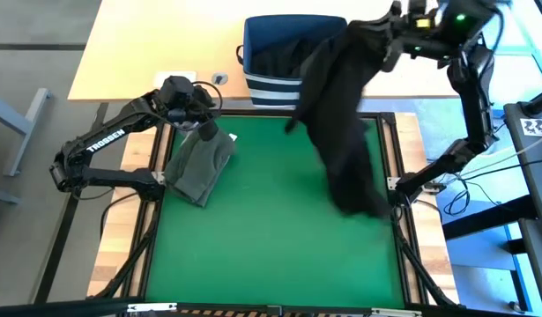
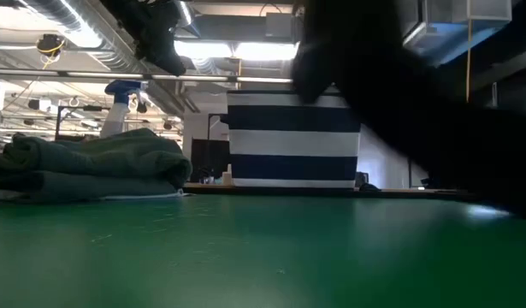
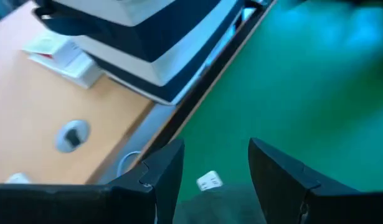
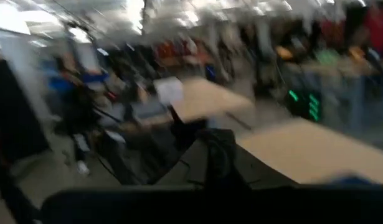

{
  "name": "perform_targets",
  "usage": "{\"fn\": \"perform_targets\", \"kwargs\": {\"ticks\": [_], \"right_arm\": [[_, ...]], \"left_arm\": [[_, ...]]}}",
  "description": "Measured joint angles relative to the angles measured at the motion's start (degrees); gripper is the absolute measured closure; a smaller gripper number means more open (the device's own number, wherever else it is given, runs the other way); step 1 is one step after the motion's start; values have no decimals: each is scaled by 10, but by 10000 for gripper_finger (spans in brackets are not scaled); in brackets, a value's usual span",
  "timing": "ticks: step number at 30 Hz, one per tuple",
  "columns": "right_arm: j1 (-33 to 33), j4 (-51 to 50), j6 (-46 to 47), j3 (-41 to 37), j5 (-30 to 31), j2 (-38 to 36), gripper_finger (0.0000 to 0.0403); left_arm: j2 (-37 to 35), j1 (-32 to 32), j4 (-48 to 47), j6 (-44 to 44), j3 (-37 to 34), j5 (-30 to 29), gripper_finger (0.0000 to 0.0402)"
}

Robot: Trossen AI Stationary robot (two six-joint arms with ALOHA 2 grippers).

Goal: Fold Laundry from Bin
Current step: Fold the black shirt

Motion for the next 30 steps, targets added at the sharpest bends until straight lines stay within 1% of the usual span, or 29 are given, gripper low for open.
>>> {"fn": "perform_targets", "kwargs": {"ticks": [3, 6, 9, 10, 12, 14, 18, 23, 25, 27, 30], "right_arm": [[0, -72, -29, 1, 33, 6, 379], [0, -129, -64, 2, 55, 15, 379], [1, -170, -82, 1, 55, 27, 379], [1, -181, -83, 1, 54, 30, 379], [1, -203, -89, 1, 53, 34, 379], [1, -226, -105, 1, 50, 40, 379], [30, -247, -142, 1, 54, 55, 379], [77, -254, -176, 1, 56, 62, 379], [95, -256, -184, 1, 75, 64, 379], [114, -253, -187, -5, 90, 63, 379], [135, -272, -208, -10, 93, 63, 379]], "left_arm": [[0, 0, 6, -18, 0, 29, 227], [0, 0, 18, -43, 0, 81, 227], [0, -6, 43, -70, -1, 158, 227], [0, -10, 57, -83, -1, 173, 227], [0, -29, 89, -107, -1, 182, 227], [0, -55, 125, -120, 0, 173, 227], [9, -118, 211, -150, -1, 114, 227], [49, -199, 320, -188, -1, 45, 227], [69, -229, 352, -209, 0, 14, 227], [93, -260, 358, -226, 14, -22, 227], [134, -307, 345, -230, 57, -74, 227]]}}
